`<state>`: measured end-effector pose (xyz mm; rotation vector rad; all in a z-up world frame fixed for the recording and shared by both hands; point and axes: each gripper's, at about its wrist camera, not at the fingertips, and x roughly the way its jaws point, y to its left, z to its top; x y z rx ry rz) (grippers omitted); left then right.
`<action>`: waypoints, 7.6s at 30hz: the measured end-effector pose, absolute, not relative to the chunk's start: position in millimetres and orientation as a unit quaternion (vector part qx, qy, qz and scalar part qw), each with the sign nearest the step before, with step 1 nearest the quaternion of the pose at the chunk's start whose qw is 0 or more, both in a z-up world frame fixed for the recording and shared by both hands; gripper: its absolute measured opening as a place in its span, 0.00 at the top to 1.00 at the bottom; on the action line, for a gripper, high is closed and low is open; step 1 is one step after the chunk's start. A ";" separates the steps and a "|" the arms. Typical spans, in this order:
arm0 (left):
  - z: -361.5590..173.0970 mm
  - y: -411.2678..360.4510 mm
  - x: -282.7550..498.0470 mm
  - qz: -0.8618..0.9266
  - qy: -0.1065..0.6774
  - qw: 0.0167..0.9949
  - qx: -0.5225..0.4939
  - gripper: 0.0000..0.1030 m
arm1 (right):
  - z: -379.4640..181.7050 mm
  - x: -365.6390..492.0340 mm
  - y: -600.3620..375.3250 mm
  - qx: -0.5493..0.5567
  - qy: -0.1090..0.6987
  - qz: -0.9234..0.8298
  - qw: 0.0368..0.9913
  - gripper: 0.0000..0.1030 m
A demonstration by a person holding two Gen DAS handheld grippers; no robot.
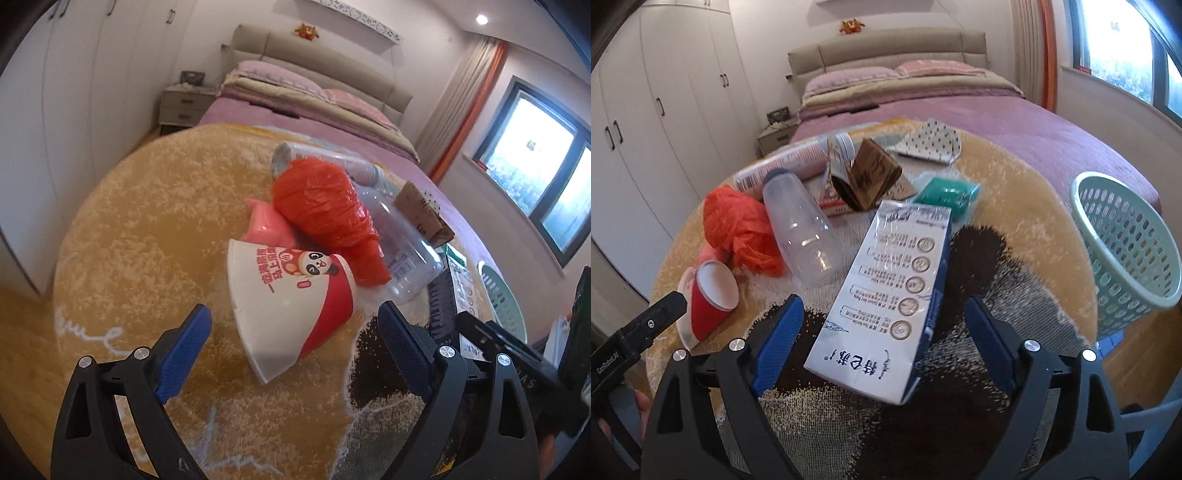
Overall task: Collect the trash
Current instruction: 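Grasp the red-white paper cup with the left tool while the right tool grasps another milk carton, then carry both items over the blue basket and open both tools, then move both tools back over the table toward the remaining trash, then grasp the red plastic bag with the left tool while the right tool grasps the clear bottle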
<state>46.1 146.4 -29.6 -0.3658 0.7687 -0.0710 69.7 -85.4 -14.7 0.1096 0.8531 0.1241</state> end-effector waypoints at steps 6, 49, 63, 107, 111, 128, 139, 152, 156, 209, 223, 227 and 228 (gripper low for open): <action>-44.8 132.7 67.3 -0.025 0.396 0.905 -0.151 0.14 | -21.6 75.3 -78.3 0.040 0.425 0.054 0.903 0.18; 8.0 80.6 34.6 -0.041 0.310 0.947 -0.073 0.25 | -11.4 71.6 -133.1 0.061 0.416 0.090 0.903 0.44; 23.5 -7.4 75.1 -0.106 0.303 0.947 -0.024 0.25 | 14.5 70.1 -214.9 0.122 0.369 0.059 0.920 0.44; -37.0 -270.9 189.3 -0.327 0.406 0.852 0.044 0.20 | -52.9 118.6 -465.8 0.228 0.390 -0.183 0.873 0.42; -28.2 -249.9 179.7 -0.323 0.399 0.858 0.020 0.20 | -42.3 106.5 -458.3 0.227 0.381 -0.177 0.879 0.42; 37.6 -140.2 110.0 -0.290 0.315 0.903 -0.042 0.20 | 23.8 80.5 -358.4 0.154 0.334 -0.097 0.925 0.42; 37.4 -36.5 64.3 -0.193 0.295 0.933 -0.072 0.20 | 36.7 78.3 -253.2 0.082 0.317 0.009 0.945 0.42; 7.1 111.4 54.1 -0.041 0.316 0.938 -0.139 0.20 | 6.3 99.3 -140.1 0.029 0.340 0.120 0.932 0.42; 0.9 137.5 66.2 -0.018 0.327 0.933 -0.147 0.20 | -3.2 106.1 -120.1 0.030 0.358 0.150 0.921 0.43; -25.5 106.9 36.8 -0.146 0.413 0.897 -0.064 0.51 | -18.2 27.3 -88.1 -0.017 0.408 0.212 0.888 0.55; -50.2 105.0 53.8 -0.154 0.407 0.892 -0.123 0.37 | -14.2 58.6 -70.9 -0.008 0.418 0.211 0.884 0.51; -55.9 102.4 56.2 -0.154 0.406 0.890 -0.137 0.38 | -16.6 65.1 -68.9 -0.010 0.426 0.204 0.882 0.51; -55.9 102.7 56.7 -0.156 0.406 0.890 -0.140 0.39 | -17.3 67.2 -69.6 -0.008 0.429 0.204 0.880 0.51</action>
